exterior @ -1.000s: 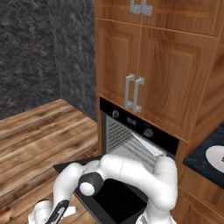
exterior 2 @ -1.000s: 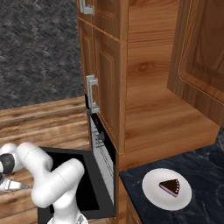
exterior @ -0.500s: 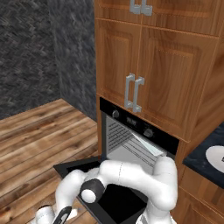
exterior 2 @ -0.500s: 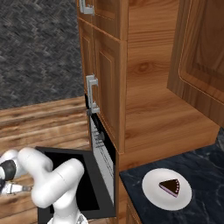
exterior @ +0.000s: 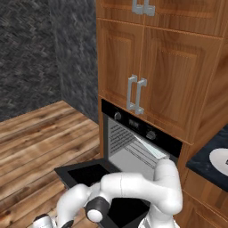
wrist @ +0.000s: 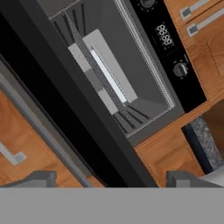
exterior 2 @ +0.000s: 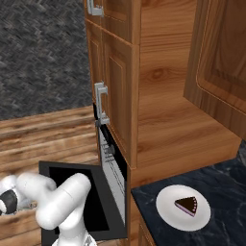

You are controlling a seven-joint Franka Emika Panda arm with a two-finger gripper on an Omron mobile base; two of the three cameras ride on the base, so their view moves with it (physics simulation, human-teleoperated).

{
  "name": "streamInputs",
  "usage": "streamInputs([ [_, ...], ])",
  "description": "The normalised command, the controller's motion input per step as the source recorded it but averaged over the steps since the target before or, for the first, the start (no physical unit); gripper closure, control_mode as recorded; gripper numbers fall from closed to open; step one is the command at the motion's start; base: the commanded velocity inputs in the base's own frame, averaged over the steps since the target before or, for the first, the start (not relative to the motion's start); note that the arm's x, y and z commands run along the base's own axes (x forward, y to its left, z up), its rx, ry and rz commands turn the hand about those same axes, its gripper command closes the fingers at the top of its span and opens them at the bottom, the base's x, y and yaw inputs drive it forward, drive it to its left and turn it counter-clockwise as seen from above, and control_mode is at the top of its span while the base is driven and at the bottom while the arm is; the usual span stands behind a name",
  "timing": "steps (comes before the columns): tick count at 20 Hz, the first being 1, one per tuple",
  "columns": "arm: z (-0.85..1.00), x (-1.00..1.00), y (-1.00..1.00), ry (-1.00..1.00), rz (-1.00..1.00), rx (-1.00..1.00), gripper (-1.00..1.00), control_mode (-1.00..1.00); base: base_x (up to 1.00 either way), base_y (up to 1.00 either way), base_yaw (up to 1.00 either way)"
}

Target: Take the baked cake out of the oven and place it on the plate for cooling. Then close the oven door.

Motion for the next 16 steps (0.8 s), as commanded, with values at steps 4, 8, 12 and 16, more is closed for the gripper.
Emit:
streamInputs([
  [4,-0.36,0.29,0.11,-0.03,-0.03,-0.26,-1.0,-1.0,0.0,0.0,0.0],
  [8,-0.46,0.28,0.03,-0.01,-0.02,-0.27,-1.0,-1.0,0.0,0.0,0.0],
  [12,-0.53,0.24,0.0,0.0,-0.02,-0.27,-1.0,-1.0,0.0,0.0,0.0],
  [16,-0.54,0.21,0.02,0.0,-0.02,-0.27,-1.0,-1.0,0.0,0.0,0.0],
])
